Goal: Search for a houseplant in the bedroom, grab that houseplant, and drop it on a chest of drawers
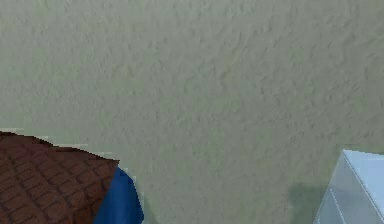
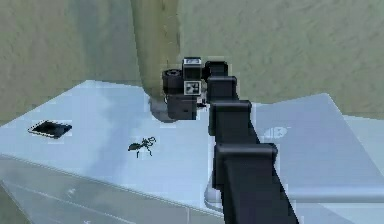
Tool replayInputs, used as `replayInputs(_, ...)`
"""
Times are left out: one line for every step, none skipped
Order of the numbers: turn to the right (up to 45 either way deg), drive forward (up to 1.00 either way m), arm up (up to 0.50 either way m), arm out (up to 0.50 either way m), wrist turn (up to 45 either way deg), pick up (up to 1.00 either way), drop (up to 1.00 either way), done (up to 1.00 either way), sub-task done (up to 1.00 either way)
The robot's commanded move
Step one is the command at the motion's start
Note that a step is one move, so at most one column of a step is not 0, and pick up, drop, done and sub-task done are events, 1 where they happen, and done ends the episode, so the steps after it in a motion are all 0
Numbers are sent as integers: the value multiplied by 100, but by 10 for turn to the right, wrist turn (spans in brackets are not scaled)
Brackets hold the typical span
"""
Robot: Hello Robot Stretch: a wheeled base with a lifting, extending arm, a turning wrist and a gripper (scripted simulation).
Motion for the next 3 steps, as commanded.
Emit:
replayInputs(0, 0, -12, 0, 0, 0, 0, 0, 0)
replayInputs(0, 0, 0, 0, 0, 0, 100, 0, 0)
replayInputs(0, 0, 10, 0, 0, 0, 0, 0, 0)
